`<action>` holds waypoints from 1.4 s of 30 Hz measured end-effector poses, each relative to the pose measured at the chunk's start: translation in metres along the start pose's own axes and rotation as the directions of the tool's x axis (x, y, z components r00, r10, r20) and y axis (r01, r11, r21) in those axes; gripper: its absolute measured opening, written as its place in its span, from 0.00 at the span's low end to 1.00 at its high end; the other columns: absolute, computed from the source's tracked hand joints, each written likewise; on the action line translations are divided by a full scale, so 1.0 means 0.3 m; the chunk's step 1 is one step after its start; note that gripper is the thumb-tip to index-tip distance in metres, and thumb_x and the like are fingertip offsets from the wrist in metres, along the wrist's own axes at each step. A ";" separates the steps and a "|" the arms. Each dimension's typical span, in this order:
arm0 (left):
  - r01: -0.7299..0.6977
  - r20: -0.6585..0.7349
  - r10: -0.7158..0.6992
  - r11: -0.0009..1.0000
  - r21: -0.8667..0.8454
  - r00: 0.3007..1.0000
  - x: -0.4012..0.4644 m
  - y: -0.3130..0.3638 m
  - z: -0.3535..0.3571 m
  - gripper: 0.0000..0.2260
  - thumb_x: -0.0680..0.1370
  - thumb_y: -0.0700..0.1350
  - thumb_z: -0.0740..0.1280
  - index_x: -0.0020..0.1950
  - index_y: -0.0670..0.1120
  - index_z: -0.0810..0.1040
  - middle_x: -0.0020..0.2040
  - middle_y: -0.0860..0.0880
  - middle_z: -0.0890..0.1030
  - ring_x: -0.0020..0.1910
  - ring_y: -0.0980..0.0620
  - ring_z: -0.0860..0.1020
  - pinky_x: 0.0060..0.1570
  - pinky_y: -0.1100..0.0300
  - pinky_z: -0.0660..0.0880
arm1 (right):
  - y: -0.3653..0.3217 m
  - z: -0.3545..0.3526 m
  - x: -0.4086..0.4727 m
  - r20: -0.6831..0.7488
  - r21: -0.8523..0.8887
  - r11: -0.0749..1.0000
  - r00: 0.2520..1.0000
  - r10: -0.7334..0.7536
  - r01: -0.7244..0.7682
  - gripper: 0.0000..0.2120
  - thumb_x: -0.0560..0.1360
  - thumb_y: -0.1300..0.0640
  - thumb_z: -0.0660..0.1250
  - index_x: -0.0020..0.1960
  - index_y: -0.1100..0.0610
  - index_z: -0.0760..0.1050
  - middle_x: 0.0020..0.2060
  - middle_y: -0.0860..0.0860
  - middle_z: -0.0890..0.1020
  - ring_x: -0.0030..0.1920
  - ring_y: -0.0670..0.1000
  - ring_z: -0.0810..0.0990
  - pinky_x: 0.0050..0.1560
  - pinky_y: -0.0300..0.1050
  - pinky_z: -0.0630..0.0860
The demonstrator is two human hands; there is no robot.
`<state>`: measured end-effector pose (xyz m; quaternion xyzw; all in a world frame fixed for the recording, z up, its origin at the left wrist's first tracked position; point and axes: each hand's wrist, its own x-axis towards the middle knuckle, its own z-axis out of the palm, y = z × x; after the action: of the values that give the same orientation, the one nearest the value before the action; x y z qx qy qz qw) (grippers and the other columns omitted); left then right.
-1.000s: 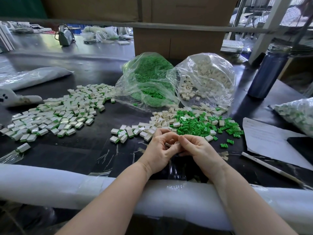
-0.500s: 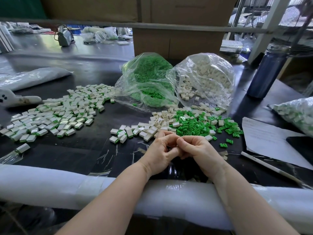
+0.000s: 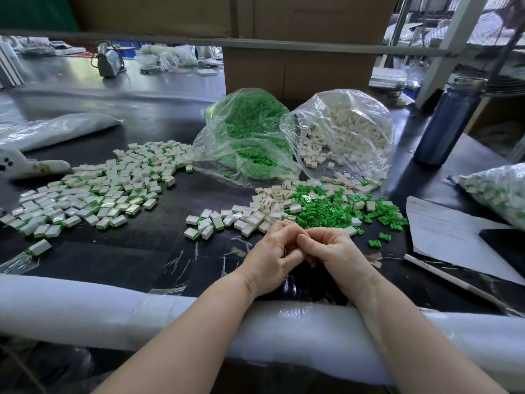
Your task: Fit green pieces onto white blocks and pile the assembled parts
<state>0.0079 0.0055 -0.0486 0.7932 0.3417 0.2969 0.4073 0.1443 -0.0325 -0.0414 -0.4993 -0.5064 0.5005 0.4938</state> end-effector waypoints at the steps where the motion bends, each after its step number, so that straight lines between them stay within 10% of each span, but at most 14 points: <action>1: 0.000 0.002 0.000 1.000 0.004 1.000 0.000 0.000 0.000 0.09 0.76 0.38 0.64 0.46 0.53 0.74 0.49 0.55 0.69 0.51 0.55 0.72 0.60 0.59 0.70 | 0.000 0.000 0.000 -0.001 0.002 1.000 1.000 0.000 0.000 0.08 0.76 0.64 0.63 0.43 0.62 0.81 0.35 0.58 0.77 0.34 0.52 0.69 0.35 0.39 0.67; 22: 0.026 0.023 -0.027 0.998 0.050 0.999 -0.002 0.005 0.002 0.11 0.70 0.48 0.60 0.50 0.47 0.75 0.49 0.54 0.69 0.52 0.53 0.72 0.59 0.54 0.70 | 0.010 -0.006 0.001 0.000 0.061 0.998 1.000 0.024 -0.024 0.10 0.74 0.62 0.64 0.46 0.69 0.79 0.37 0.62 0.75 0.37 0.56 0.68 0.35 0.44 0.65; 30: 0.018 -0.060 -0.023 0.996 -0.083 0.998 -0.003 -0.002 -0.003 0.05 0.77 0.41 0.65 0.47 0.52 0.75 0.51 0.52 0.68 0.50 0.57 0.71 0.54 0.73 0.67 | 0.007 0.010 0.003 -0.022 0.082 0.996 0.999 -0.045 0.046 0.12 0.71 0.51 0.65 0.45 0.58 0.81 0.35 0.52 0.83 0.37 0.48 0.79 0.38 0.39 0.77; 37: 0.065 -0.180 -0.089 0.988 -0.137 0.980 0.008 -0.012 -0.008 0.04 0.77 0.39 0.66 0.48 0.47 0.77 0.49 0.44 0.77 0.46 0.45 0.77 0.52 0.57 0.76 | 0.014 -0.011 0.005 -0.242 -0.009 0.995 0.965 -0.103 0.104 0.06 0.73 0.66 0.68 0.44 0.57 0.80 0.36 0.50 0.84 0.38 0.46 0.81 0.37 0.38 0.79; 42: 0.063 -0.236 -0.148 0.941 -0.333 0.960 0.004 -0.008 -0.014 0.09 0.75 0.36 0.67 0.45 0.50 0.76 0.40 0.47 0.79 0.41 0.55 0.78 0.46 0.66 0.75 | 0.006 -0.003 0.000 -0.193 -0.145 0.982 0.970 -0.145 0.118 0.07 0.70 0.66 0.71 0.40 0.56 0.80 0.31 0.48 0.83 0.34 0.43 0.80 0.34 0.35 0.76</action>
<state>0.0048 0.0093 -0.0484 0.6511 0.3811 0.4267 0.4988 0.1453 -0.0324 -0.0431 -0.5448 -0.5175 0.3784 0.5406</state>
